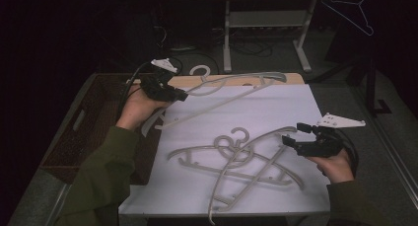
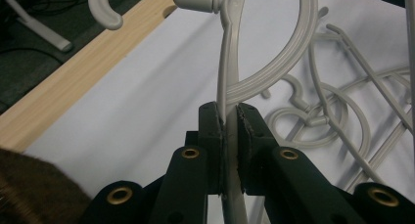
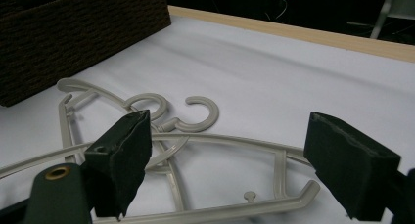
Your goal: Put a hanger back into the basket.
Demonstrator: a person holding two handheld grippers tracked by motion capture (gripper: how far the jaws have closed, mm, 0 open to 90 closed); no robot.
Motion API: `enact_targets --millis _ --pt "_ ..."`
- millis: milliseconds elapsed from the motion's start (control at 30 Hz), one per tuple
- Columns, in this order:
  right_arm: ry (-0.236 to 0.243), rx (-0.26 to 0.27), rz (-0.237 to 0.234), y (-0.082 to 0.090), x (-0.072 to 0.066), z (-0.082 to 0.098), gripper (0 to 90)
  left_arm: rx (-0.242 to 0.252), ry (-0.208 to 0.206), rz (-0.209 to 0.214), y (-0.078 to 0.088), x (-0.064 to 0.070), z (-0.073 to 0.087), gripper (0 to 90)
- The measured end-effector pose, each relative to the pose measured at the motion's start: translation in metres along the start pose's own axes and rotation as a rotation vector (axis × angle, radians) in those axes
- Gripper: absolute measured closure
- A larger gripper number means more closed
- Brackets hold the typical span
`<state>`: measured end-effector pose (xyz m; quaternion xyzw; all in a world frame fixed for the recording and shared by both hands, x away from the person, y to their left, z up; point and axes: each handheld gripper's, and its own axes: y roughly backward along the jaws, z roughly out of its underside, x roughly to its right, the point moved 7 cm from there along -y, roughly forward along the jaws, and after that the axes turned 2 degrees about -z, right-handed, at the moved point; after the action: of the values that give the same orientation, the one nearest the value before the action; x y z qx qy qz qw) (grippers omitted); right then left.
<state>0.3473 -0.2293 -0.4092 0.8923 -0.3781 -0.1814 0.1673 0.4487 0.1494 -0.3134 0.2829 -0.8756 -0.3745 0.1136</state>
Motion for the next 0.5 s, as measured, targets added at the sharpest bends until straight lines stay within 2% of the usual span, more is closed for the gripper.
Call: enact_targets --millis 233,267,300,500 --pt "0.002 0.002 -0.009 -0.001 -0.002 0.0 17.0 0.009 0.025 -0.022 0.023 -0.013 0.012 82.3" --pt "0.007 -0.001 -0.016 -0.002 -0.003 0.0 16.6 0.009 0.031 -0.036 0.03 -0.018 0.017 82.3" --pt "0.009 0.001 -0.018 -0.002 -0.003 0.0 16.5 0.009 0.031 -0.036 0.03 -0.018 0.017 82.3" --pt "0.02 0.003 -0.031 -0.003 -0.006 -0.001 14.9 0.024 0.05 -0.077 0.056 -0.034 0.033 82.3"
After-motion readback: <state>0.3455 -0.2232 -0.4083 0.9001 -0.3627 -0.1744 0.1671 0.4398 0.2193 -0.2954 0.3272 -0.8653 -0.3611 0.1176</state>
